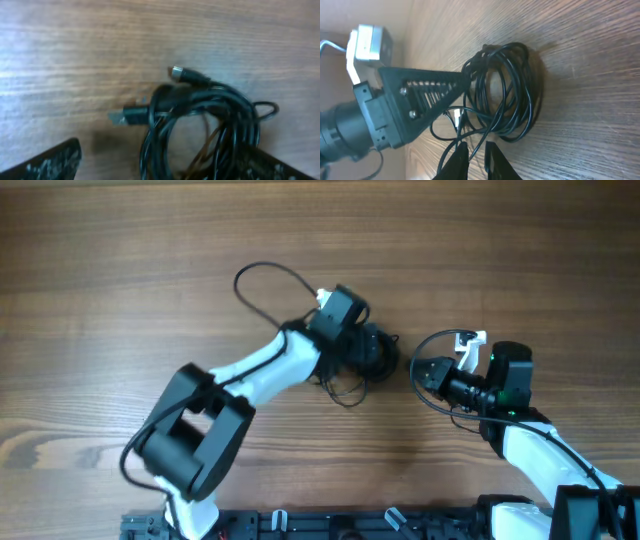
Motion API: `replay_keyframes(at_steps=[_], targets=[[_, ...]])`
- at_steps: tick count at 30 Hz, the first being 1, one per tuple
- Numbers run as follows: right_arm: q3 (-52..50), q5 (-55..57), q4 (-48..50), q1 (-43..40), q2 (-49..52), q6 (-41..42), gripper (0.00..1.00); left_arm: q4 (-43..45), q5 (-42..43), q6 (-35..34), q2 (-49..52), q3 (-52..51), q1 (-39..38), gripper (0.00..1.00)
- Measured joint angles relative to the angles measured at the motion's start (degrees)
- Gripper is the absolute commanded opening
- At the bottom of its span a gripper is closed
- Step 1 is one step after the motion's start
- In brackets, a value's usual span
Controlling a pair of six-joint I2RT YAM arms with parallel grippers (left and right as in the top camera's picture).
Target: Untangle cables
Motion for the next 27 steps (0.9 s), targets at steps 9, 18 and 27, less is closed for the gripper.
replay_keyframes(at_steps=[9,18,27], targets=[[0.0,0.3,-0.3,0.0,0.0,2.4,0.21,-16.0,2.2,6.1,8.2,12.3,-1.2,0.63],[0.0,0.7,-0.2,0.0,0.0,3.6,0.21,-23.4,1.6,3.9,11.0,15.2,-1.7,0.04],[0.0,0.7,0.0,0.0,0.0,3.5,0.26,-25.0,-17.5,4.0,7.4,13.1,-1.3,0.04]])
